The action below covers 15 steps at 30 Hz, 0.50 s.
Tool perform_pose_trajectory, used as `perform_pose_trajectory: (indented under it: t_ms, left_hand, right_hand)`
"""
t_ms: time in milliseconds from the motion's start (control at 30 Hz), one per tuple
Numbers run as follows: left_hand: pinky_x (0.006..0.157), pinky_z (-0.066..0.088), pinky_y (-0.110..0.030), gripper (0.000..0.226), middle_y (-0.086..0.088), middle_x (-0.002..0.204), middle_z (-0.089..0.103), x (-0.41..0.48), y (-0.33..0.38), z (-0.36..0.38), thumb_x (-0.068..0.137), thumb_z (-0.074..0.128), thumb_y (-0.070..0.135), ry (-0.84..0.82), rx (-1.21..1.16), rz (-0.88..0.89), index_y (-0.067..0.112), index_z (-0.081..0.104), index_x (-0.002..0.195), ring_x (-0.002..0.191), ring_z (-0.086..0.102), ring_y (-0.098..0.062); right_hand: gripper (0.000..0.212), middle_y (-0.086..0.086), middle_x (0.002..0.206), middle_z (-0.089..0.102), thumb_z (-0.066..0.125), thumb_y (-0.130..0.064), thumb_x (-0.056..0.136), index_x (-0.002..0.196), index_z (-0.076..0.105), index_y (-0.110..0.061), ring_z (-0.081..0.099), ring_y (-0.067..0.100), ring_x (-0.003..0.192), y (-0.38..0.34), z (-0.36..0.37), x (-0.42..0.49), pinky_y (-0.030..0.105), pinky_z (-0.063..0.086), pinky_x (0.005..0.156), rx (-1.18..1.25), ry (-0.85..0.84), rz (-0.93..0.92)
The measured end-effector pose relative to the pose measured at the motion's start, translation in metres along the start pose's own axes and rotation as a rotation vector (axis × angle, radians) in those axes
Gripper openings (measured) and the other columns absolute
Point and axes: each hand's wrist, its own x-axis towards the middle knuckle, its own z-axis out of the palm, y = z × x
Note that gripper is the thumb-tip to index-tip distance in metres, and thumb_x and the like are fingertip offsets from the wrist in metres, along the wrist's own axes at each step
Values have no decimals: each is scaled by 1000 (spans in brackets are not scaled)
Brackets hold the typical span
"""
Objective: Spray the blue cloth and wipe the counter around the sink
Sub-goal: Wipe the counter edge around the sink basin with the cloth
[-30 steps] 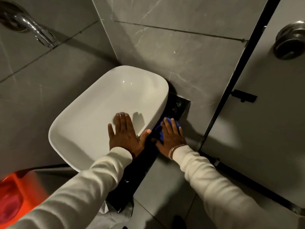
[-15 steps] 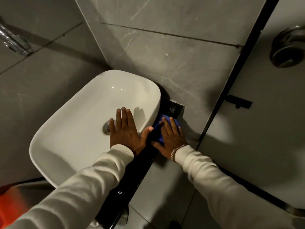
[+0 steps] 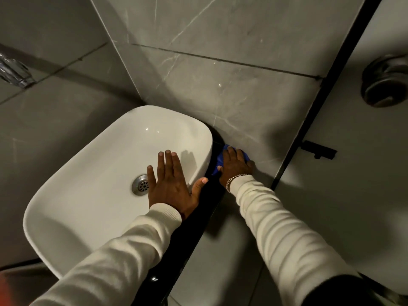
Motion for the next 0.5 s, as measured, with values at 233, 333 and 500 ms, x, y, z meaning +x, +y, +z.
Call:
perform_pose_trajectory:
  t_ms: [233,333,500]
  left_hand:
    - [122,2,-45,78,-10,160,0,-22,1,-17,90,24,53,115,-108,278,6,4,149,148,-9,-29]
    - [120,13,-23,63,1,158,18,-73,3,-20,91,41,36,157,-566,316,14,22,147,148,15,-15]
    - [115,16,-13,49,5,155,27,-136,10,-36,89,42,50,129,-1163,-115,36,34,135,145,24,-10]
  right_hand:
    - [56,15,142,48,65,-7,79,131,45,-5,39,37,130,-17,-12,-46,38,34,107,125,-83,-86]
    - [44,19,132,59,56,-6,87,130,53,-12,53,37,123,-22,-32,-85,37,44,101,553,-105,45]
    - [30,6,114,71,63,-8,90,119,63,-18,66,24,106,-56,-82,-169,39,51,96,1100,150,51]
